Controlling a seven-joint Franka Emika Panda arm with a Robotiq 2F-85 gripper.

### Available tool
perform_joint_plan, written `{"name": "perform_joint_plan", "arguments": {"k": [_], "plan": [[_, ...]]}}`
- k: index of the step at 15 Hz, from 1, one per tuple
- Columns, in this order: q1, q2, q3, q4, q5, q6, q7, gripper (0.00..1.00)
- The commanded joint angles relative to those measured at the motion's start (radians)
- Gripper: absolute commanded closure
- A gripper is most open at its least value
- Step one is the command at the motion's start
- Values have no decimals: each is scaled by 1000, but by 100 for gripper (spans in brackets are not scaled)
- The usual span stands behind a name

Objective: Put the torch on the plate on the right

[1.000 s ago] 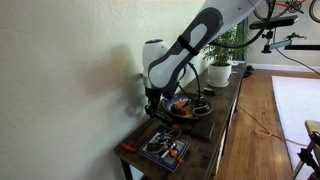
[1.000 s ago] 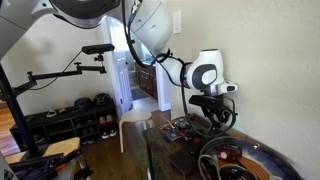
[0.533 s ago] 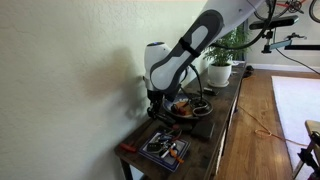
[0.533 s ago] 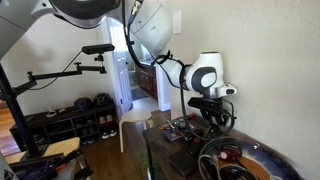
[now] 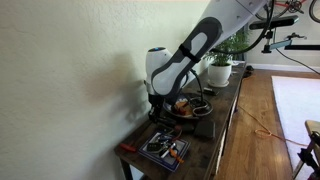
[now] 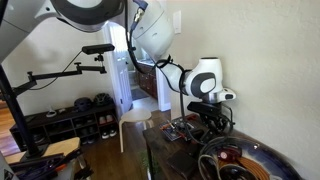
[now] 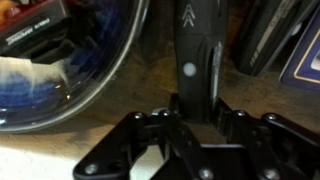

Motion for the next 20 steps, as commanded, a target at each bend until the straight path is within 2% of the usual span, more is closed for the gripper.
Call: {"name": "perform_joint_plan", "arguments": {"k": [1,3,4,5,11,13,20], "plan": [[-7,26,6,26,0,20,-17,90],[-4,33,6,41,0,19,-14,88],[-3,38,6,51,1,16,-13,42],[-2,40,6,58,-1,15,-15,41],[9,-5,2,31,-5,-8,-6,4],[10,-23,0,13,-4,-24,-1,0],[8,-62,1,-28,0,-38,2,0]]}}
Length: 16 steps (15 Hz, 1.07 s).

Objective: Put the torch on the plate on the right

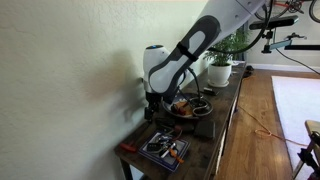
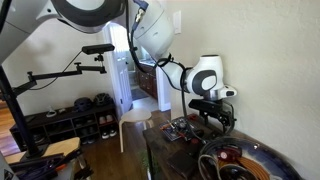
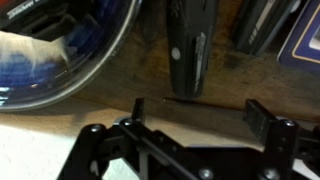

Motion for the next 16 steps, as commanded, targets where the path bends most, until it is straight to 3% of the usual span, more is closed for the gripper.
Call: {"name": "perform_joint_plan", "arguments": {"k": [1,8,16], "plan": [[-1,-71,1,-69,4,-35,2,0],[-21,-77,11,-75,41,-134,5,0],[-34,-79,8,-95,58,-153,0,0]]}}
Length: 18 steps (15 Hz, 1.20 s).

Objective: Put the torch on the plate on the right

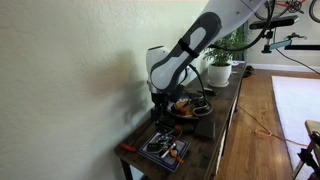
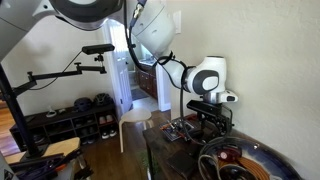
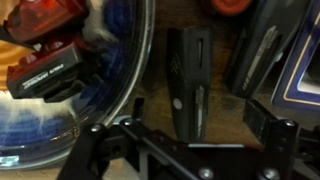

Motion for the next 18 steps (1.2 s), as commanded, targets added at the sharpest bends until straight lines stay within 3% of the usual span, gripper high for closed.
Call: {"name": "perform_joint_plan", "arguments": {"k": [1,2,11,18], "plan": [[-16,-58,10,-73,16,-18,-3,25],[-17,-58,12,-74,17,-14,-6,26],[-17,-67,15,-86,18,-11,-10,84],[-9,-129,12,-124,8,-2,-3,84]]}}
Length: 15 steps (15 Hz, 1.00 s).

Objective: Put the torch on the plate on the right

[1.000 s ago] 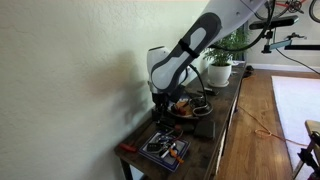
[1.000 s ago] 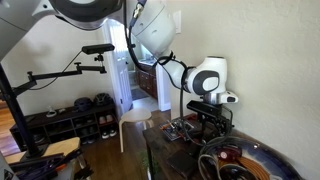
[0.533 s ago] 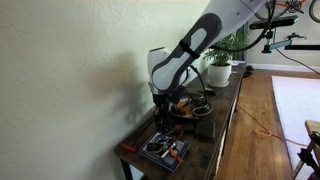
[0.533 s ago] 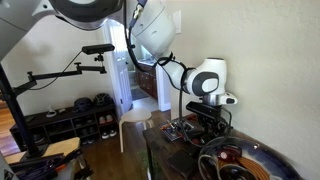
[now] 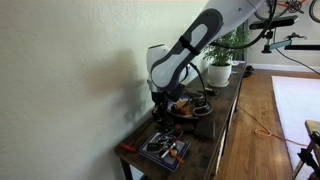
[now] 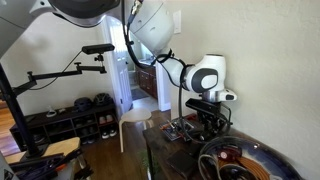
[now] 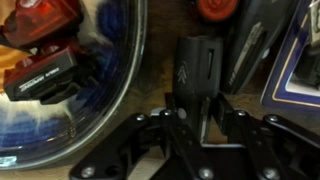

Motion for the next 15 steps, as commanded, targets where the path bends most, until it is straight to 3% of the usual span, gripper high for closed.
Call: {"name": "perform_joint_plan", "arguments": {"k": [1,8,15], "plan": [[-4,-123,0,-109,1,-4,-2,84],[10,-223,-60,-166,-33,2,51,84],[-8,-203,-136,-158,-59,37,103,84]]}}
